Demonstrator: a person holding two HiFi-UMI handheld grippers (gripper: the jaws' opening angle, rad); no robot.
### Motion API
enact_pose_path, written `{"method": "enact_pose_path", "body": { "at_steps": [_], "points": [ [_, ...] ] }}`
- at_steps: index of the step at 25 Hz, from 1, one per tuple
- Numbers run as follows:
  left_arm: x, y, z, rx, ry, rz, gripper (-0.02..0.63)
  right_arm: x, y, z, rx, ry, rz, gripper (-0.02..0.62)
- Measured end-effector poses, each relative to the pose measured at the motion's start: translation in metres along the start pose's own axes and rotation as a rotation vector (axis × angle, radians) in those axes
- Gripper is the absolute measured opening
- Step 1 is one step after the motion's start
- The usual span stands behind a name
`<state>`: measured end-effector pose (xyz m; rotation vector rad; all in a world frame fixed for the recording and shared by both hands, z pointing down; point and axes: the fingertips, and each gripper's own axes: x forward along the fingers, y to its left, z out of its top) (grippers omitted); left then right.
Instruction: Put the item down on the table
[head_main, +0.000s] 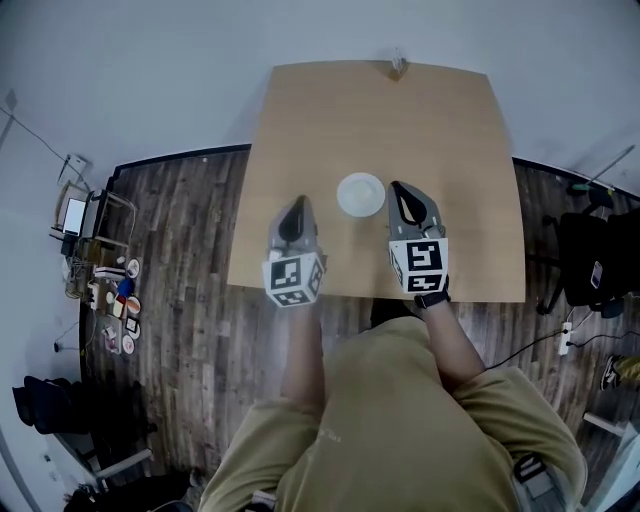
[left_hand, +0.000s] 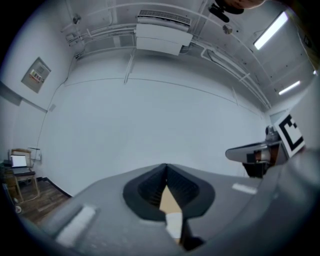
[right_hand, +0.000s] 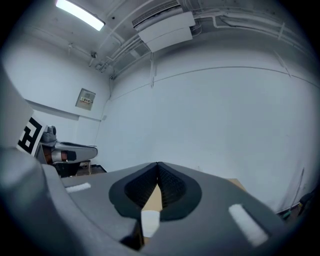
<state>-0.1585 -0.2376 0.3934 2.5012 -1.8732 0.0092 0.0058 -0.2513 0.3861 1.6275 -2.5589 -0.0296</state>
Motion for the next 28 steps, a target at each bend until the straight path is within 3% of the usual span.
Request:
{"method": "enact_pose_path", "body": {
  "at_steps": [7,20,28],
  "points": [
    [-0.016,0.008,0.007,0.017,-0.01,0.021,0.002,-0.009,-0.006,0.005,0.01,0.059,-0.08,0.005],
    [-0.027,0.026,0.016,0.057,-0.007,0.023,0.002,0.003,0.012,0.018,0.022,0.045,-0.099,0.006],
    [0.017,0.037,-0.007,0.018,0.008,0.0,0.002,0.038,0.006,-0.002,0.004,0.081,-0.086,0.006]
  ]
}}
